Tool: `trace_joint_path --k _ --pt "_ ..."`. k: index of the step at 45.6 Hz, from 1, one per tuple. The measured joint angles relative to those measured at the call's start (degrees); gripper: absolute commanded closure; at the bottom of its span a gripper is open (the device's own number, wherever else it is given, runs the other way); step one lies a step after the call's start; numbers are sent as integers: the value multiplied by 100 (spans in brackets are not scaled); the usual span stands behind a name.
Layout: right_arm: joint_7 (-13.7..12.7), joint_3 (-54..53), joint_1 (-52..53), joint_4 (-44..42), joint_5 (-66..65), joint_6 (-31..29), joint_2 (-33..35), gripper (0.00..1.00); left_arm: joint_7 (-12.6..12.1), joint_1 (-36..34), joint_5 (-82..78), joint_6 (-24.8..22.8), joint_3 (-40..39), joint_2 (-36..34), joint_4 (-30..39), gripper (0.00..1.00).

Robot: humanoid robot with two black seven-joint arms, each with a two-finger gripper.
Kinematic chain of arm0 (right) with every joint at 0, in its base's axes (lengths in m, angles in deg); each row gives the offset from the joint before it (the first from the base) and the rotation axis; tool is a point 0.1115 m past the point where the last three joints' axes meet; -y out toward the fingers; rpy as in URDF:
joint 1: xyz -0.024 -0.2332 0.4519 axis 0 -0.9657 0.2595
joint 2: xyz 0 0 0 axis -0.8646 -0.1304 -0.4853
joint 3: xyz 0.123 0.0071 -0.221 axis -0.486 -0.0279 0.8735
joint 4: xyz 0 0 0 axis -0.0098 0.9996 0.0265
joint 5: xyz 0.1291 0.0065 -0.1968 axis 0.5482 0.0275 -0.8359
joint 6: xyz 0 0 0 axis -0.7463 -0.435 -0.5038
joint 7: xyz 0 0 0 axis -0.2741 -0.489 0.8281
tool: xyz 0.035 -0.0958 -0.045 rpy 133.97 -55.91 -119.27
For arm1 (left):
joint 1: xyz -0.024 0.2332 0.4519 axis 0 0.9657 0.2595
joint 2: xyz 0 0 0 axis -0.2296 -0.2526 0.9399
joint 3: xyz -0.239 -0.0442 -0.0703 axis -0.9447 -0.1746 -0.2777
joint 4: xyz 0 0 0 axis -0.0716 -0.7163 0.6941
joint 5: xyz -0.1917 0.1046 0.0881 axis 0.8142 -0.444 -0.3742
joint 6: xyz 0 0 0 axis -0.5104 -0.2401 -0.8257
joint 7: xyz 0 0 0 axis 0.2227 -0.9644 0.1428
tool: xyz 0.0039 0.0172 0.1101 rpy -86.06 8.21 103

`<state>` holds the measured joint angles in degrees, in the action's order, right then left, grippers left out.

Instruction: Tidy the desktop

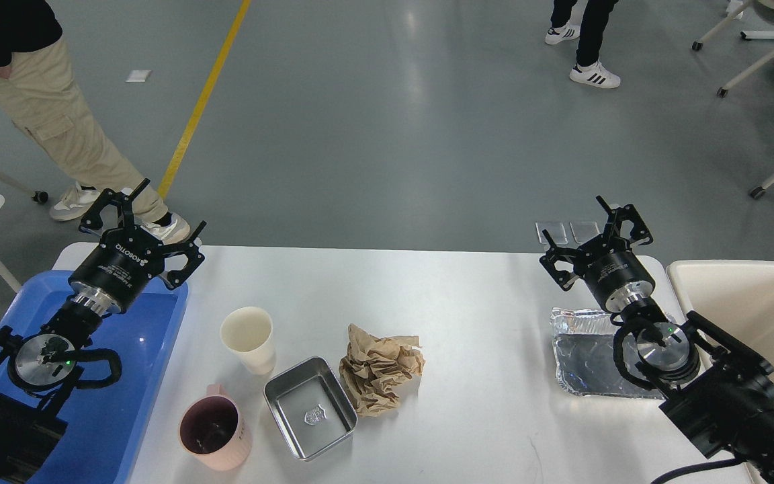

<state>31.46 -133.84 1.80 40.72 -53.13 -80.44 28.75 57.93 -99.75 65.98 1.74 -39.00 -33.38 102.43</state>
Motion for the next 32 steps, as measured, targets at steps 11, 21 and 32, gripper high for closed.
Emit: trace_joint_path --k 11,21,32 --pt "0 0 -7 0 -7 4 -11 0 -113 -8 -13 31 -6 -38 -4 3" --pt "0 6 -7 0 -8 5 -16 0 -269 -9 -8 31 -76 -41 -4 3" --pt "0 7 5 0 -8 5 -7 0 -272 -25 -7 46 -92 -41 -4 3"
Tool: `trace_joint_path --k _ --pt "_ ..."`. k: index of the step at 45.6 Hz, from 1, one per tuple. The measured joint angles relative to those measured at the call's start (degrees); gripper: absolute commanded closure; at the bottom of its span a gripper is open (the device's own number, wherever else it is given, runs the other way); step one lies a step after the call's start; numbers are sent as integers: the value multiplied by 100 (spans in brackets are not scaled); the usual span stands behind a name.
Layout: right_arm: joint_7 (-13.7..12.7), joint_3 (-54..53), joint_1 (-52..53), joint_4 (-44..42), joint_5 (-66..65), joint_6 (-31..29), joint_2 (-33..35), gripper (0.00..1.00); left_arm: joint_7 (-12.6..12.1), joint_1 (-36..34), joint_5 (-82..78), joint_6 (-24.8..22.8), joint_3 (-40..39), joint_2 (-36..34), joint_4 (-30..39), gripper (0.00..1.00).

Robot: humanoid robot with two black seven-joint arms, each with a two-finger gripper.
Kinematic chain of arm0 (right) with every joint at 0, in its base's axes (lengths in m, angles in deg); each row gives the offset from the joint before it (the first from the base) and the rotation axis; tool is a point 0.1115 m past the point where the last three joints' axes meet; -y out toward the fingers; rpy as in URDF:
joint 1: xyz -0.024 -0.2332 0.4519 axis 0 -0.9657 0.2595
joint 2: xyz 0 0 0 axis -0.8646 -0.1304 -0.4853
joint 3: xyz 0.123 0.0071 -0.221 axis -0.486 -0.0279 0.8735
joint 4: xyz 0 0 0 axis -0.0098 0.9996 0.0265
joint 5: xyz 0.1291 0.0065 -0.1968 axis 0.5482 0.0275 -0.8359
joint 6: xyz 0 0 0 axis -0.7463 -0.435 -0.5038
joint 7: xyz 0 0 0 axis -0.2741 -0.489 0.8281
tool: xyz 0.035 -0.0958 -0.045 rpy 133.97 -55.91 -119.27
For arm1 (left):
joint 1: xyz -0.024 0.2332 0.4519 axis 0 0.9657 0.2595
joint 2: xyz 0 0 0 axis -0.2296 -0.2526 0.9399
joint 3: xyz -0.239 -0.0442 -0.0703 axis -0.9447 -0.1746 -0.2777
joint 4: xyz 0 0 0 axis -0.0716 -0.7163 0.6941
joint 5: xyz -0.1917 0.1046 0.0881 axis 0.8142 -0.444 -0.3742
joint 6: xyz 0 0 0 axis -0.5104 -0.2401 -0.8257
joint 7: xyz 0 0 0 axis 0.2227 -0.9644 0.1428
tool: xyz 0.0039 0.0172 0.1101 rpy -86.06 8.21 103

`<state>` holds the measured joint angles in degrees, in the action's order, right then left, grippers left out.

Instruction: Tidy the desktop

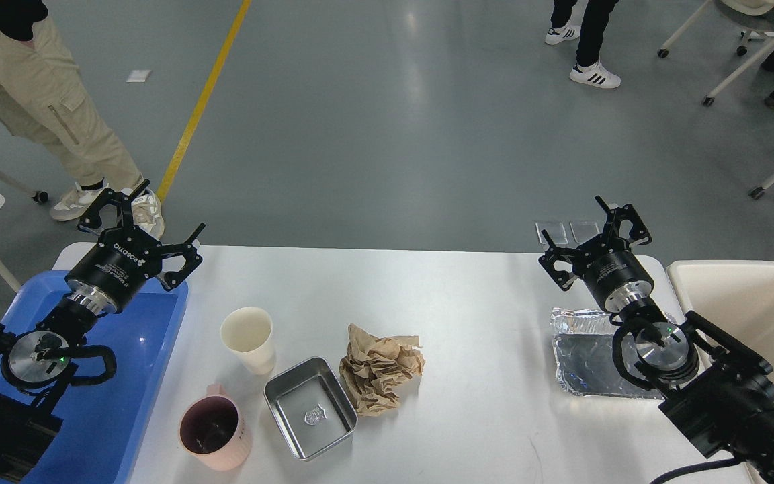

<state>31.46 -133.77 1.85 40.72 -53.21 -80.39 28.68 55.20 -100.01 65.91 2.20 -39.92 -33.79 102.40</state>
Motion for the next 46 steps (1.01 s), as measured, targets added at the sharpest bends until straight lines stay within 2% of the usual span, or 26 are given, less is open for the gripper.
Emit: trace_joint_path --k 46 --pt "0 1 -9 0 -18 0 -2 0 88 -3 -2 27 0 56 2 3"
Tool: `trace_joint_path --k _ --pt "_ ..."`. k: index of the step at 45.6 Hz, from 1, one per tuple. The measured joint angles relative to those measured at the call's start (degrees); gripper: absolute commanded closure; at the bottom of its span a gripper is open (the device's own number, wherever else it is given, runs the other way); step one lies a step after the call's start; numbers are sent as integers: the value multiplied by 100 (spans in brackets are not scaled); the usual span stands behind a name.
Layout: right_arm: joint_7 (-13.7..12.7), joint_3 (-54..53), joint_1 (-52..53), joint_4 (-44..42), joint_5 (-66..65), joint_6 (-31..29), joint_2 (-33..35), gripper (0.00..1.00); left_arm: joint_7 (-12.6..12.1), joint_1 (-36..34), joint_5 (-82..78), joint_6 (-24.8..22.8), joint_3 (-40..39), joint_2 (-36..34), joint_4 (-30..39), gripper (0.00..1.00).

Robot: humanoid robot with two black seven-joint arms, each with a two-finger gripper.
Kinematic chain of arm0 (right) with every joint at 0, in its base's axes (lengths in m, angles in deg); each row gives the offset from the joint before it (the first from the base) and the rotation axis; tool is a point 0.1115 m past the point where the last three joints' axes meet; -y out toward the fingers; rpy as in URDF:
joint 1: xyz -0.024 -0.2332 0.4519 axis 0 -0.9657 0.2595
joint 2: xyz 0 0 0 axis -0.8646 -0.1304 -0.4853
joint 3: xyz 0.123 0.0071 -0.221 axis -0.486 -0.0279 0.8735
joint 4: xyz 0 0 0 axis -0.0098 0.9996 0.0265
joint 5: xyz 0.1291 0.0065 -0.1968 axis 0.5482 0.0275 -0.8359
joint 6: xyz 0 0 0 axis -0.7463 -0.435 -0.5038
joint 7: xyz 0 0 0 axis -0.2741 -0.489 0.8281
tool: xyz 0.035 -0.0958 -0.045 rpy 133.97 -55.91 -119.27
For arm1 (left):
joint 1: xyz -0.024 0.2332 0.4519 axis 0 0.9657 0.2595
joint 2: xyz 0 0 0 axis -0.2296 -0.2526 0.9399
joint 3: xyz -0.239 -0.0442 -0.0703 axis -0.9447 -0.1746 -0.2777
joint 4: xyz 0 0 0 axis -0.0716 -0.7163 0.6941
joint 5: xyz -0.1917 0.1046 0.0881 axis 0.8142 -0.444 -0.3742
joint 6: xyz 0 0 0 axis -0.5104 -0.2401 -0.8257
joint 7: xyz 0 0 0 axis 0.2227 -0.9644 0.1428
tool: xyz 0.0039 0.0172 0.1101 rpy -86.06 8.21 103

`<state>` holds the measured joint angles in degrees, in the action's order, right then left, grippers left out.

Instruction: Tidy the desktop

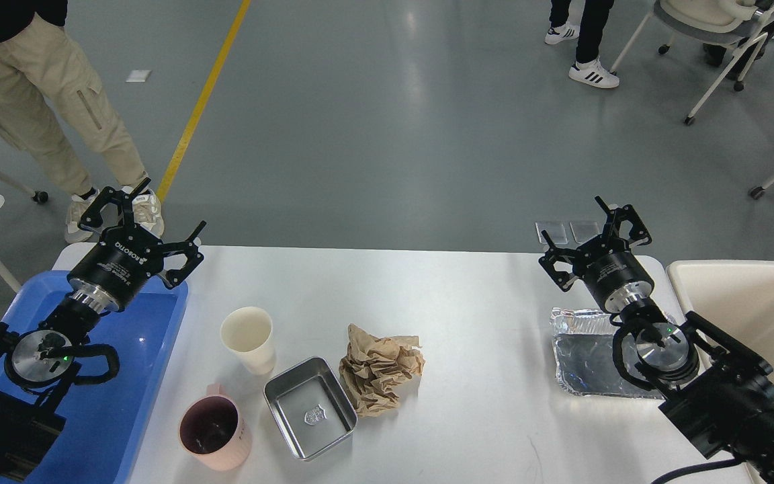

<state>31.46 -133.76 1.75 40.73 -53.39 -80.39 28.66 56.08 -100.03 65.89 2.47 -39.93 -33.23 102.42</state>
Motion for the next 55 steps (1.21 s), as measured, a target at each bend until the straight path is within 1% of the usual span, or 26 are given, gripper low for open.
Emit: trace_joint_path --k 6,12,16,21,27,42,50,55 --pt "0 0 0 0 0 0 0 0 7 22 0 -1 58 0 0 3" --pt "0 0 14 -14 -2 0 0 0 -64 36 0 16 108 -106 4 3" --pt "0 0 17 -17 -34 0 -4 0 -85 48 -6 131 202 -319 85 3" --pt "0 0 -2 -17 -65 3 -9 0 -98 78 -8 312 409 -707 344 3" --pt "0 0 -25 -14 -70 4 -43 0 -156 373 -9 514 588 -1505 849 3" --pt "0 7 -31 7 -94 -6 -259 0 -211 1268 -2 547 662 -4064 1963 3" --pt "0 9 -27 13 -193 -9 -380 0 -232 1550 1 556 633 -5250 2272 3" --pt "0 29 -27 17 -200 -10 -414 0 -295 1653 1 556 679 -5812 2344 3"
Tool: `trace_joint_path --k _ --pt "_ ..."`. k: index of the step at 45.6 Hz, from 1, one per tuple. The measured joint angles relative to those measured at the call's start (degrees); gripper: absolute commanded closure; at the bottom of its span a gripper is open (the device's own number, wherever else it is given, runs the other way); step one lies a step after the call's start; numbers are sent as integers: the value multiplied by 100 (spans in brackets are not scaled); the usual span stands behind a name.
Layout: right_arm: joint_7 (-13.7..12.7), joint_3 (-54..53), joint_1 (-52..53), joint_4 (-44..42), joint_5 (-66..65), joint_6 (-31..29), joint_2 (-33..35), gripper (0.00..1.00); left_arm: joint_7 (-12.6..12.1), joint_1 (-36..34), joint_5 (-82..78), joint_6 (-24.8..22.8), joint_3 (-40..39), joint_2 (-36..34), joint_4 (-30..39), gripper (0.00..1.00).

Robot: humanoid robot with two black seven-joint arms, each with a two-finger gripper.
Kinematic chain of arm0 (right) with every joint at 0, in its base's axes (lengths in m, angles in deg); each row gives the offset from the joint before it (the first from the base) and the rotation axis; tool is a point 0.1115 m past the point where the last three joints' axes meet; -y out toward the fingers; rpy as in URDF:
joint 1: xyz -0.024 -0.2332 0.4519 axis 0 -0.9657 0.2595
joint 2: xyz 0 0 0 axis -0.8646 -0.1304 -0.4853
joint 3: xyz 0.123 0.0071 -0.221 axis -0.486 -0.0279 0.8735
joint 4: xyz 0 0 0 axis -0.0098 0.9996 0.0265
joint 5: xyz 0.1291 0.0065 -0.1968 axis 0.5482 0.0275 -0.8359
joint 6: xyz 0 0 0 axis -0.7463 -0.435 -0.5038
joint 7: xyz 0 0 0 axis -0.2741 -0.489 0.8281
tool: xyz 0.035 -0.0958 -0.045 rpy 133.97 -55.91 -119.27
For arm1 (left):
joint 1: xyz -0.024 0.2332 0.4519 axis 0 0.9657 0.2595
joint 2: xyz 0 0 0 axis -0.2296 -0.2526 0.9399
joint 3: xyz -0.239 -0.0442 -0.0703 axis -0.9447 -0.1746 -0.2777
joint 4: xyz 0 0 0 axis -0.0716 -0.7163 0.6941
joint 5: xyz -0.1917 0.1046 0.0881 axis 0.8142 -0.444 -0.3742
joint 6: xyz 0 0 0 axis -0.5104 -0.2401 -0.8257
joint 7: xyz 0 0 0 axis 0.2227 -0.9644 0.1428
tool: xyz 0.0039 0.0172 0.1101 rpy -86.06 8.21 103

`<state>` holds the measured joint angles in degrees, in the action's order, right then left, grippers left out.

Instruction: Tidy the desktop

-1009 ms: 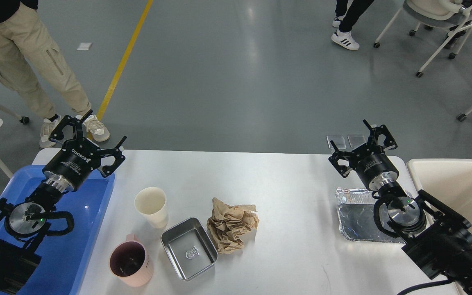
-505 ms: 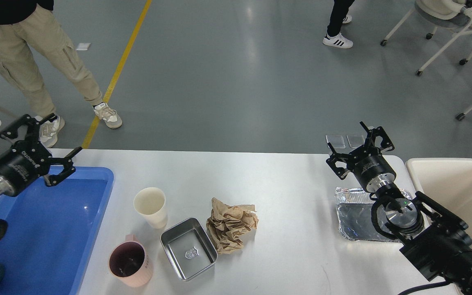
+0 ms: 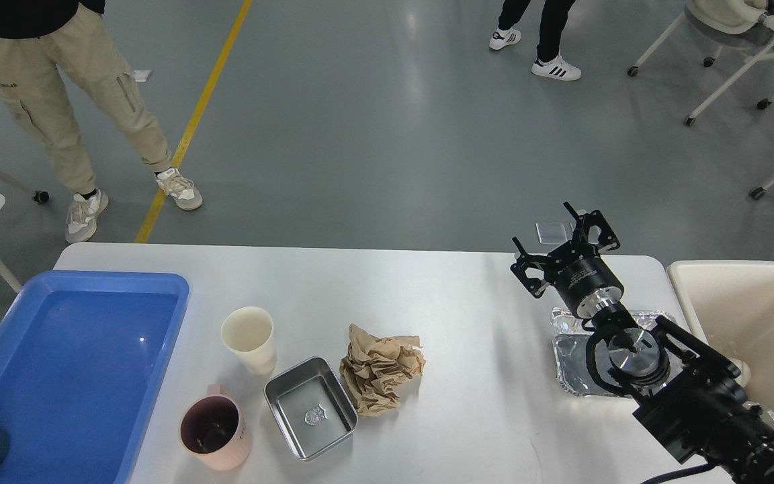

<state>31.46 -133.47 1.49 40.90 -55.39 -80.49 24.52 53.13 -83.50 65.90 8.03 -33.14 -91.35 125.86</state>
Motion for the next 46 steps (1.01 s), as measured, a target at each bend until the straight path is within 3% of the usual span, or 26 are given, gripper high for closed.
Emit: trace_joint_path --k 11,15,46 --pt "0 110 -18 10 -3 -1 -7 0 -87 106 0 -2 208 -1154 421 3" --pt "0 110 -31 50 -2 -1 17 0 -72 89 0 -10 215 -1278 467 3" --pt "0 93 2 159 16 36 270 0 17 -16 -140 74 -11 -490 414 3"
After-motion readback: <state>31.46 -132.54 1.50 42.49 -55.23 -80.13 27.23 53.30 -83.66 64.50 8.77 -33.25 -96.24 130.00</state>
